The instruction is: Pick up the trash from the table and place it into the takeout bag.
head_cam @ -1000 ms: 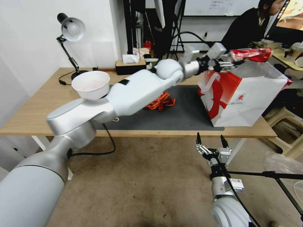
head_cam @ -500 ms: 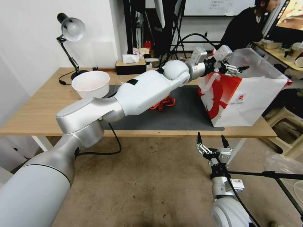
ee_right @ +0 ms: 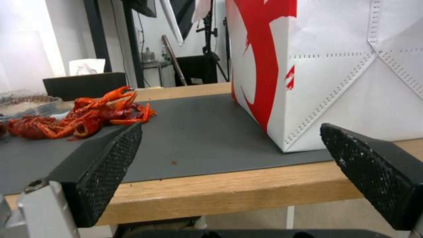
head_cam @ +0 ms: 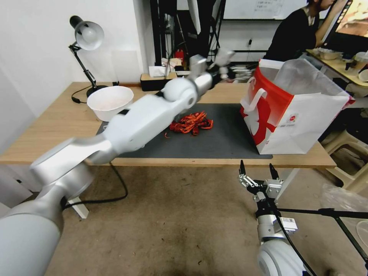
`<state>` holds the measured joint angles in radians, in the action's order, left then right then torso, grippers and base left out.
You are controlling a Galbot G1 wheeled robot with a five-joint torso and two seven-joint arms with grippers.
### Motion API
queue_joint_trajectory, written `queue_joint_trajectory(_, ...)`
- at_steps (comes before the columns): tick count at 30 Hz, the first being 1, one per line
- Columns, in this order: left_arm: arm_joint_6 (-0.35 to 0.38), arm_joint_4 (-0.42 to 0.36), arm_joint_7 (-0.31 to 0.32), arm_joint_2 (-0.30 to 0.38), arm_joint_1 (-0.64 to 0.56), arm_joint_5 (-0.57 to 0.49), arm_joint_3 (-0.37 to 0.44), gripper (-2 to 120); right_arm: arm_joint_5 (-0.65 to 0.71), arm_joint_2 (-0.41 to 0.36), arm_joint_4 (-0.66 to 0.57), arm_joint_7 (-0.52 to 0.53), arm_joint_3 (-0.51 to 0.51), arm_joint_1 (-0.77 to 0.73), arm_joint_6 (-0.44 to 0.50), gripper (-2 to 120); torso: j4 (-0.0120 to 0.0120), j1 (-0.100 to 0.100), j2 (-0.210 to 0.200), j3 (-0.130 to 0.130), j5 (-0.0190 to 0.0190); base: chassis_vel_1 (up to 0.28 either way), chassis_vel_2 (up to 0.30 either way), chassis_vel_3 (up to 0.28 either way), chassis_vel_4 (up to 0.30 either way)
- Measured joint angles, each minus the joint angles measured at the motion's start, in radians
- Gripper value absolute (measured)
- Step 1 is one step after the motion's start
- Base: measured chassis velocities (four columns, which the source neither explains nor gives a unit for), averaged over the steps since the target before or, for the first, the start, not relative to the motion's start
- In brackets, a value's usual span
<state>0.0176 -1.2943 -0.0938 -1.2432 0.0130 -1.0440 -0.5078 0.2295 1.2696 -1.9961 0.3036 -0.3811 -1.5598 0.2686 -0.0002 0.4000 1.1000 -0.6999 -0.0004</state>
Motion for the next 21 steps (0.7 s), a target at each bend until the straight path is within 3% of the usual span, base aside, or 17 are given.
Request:
queue_joint_trajectory(3,0.005,-0.031,0.015,0.034,-0.034,-0.001,0.025,100,0.0,-0.001,-0.001,0.0,0.001,0.0,-0.003,100,0.0,0.0,0.0,0.0,0.0,0.0,0.0,0.0,0.0)
queue_joint_trajectory(4,0.018,-0.078,0.049,0.082,-0.084,0.0,0.062,100,0.0,-0.003,-0.001,0.0,0.004,0.003,-0.005,100,0.0004,0.0,0.0,0.0,0.0,0.0,0.0,0.0,0.0)
queue_joint_trajectory(10,0.047,-0.202,0.112,0.201,-0.215,0.018,0.178,100,-0.005,-0.002,0.003,0.001,0.016,0.012,-0.008,100,0.0003,0.0,0.0,0.0,0.0,0.0,0.0,0.0,0.0)
queue_joint_trajectory(14,0.058,-0.247,0.137,0.236,-0.276,0.028,0.237,100,-0.006,-0.001,0.004,0.001,0.02,0.014,-0.009,100,0.0002,0.0,0.0,0.0,0.0001,0.0,0.0,0.0,0.0)
queue_joint_trajectory(21,0.064,-0.361,0.157,0.308,-0.491,0.092,0.401,100,-0.011,-0.001,0.008,0.001,0.023,0.01,-0.01,100,0.0002,0.0,0.0,0.0,0.0003,0.0,0.0,0.0,0.0)
